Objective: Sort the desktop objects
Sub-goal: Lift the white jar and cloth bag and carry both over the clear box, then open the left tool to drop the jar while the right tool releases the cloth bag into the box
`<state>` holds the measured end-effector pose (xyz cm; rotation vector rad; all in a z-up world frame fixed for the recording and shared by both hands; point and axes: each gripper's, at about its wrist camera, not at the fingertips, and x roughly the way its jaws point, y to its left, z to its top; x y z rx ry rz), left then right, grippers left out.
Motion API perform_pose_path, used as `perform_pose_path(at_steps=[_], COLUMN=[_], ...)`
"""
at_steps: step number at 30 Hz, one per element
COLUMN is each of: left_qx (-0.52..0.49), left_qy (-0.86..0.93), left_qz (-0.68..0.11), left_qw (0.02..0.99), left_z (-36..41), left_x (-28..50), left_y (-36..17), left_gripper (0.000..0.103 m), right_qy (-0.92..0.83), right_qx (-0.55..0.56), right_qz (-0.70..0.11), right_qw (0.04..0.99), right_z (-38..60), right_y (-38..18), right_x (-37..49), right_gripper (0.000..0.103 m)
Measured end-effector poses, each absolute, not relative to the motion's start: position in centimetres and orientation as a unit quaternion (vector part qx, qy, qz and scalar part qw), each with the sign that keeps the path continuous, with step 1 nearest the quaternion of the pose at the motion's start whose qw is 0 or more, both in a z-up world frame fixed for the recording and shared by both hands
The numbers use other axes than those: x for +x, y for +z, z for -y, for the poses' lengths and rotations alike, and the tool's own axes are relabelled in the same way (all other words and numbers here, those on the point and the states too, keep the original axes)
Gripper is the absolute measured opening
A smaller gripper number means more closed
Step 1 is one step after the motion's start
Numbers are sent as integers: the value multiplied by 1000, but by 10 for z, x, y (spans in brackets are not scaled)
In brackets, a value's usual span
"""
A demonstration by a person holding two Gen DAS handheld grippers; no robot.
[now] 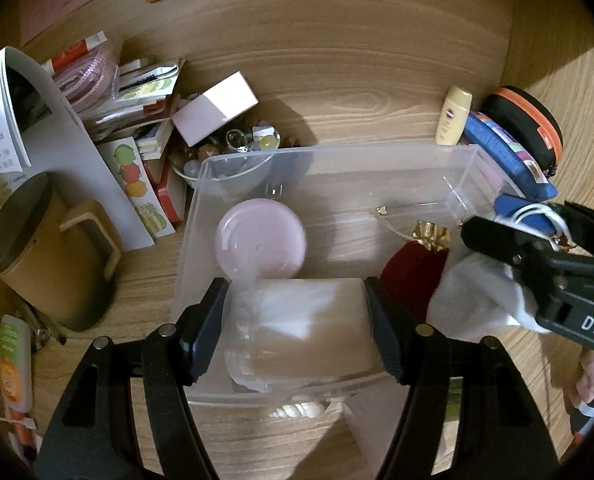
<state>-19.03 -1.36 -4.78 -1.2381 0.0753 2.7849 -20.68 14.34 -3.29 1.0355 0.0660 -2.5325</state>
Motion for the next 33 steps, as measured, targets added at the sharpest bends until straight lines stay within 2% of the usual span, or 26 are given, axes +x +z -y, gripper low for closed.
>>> perform_pose_path(at_steps=[10,12,14,23,27,33], left_qx=[-385,-387,-388,-387,-381,-366], left_qy=[921,920,920,921,924,930], left_qz=[-41,-38,-36,-18,-14,-10], left_qw=[45,46,44,40,33,30], left_z=[9,11,13,21,25,29], left_x=[-175,-174,-173,-165,-159,-146], left_y=[-35,-35,-35,-31,-25,-15], left_gripper=[67,68,69,69,70,73], right_qy=[-883,-882,-880,-886,-892,-910], right_qx=[413,417,420,405,391,364], right_qz=[4,5,9,28,43,30], right_qw=[222,221,224,224,222,197], right_z=[-162,-165,-169,-187,-196,-206], right_y=[-29,-26,-25,-10,-1,9], right_x=[-195,-190,-187,-166,-158,-147], right_gripper=[60,66,67,68,81,81])
